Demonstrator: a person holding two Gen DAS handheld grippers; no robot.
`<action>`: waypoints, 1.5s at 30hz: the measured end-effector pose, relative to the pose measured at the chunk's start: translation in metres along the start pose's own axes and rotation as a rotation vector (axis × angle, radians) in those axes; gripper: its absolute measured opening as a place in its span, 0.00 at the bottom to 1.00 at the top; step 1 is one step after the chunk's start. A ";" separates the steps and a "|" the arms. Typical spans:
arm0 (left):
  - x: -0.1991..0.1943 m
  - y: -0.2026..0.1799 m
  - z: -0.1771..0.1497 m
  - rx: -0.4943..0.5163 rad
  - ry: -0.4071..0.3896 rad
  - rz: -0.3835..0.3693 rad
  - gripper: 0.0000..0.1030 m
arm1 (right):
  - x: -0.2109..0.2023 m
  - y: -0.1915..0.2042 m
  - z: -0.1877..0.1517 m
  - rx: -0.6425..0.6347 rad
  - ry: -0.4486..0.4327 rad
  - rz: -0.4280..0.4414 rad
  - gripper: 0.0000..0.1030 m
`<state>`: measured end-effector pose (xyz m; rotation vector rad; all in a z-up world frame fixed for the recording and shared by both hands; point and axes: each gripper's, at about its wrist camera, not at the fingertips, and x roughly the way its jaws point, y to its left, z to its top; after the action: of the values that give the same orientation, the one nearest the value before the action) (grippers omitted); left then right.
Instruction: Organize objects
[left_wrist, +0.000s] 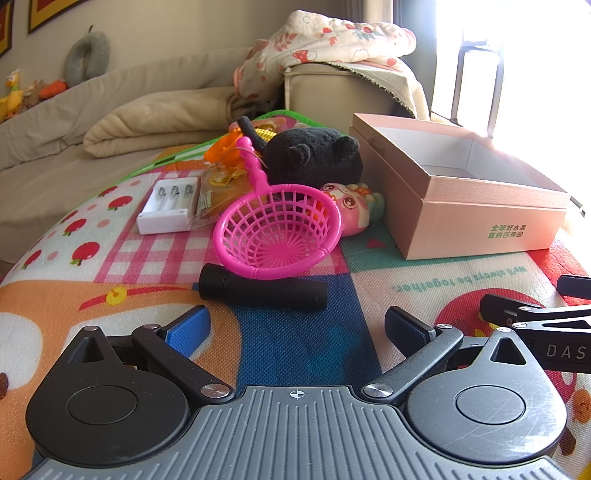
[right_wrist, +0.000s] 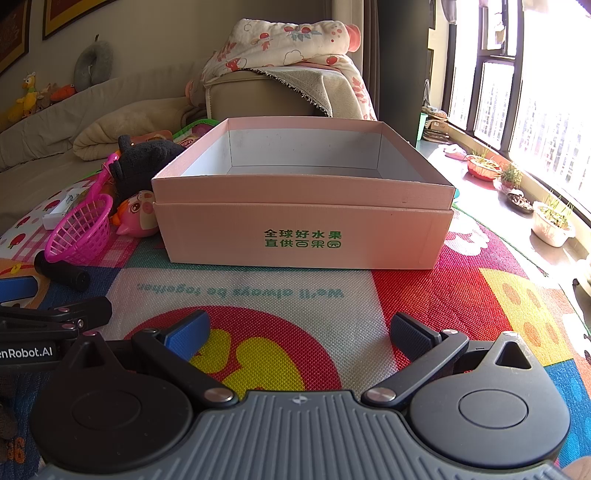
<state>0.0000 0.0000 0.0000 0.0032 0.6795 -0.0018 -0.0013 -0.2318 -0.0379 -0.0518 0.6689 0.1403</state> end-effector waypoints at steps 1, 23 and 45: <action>0.000 0.000 0.000 0.000 0.000 0.000 1.00 | 0.000 0.000 0.000 0.000 0.000 0.000 1.00; 0.000 0.000 0.000 0.001 0.000 0.000 1.00 | -0.001 -0.002 0.000 0.006 0.000 0.001 1.00; -0.001 0.001 0.000 -0.003 -0.001 -0.008 0.99 | -0.001 -0.002 0.000 0.001 0.014 0.015 1.00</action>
<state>-0.0004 0.0007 0.0004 -0.0025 0.6784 -0.0083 -0.0018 -0.2339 -0.0369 -0.0467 0.6833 0.1545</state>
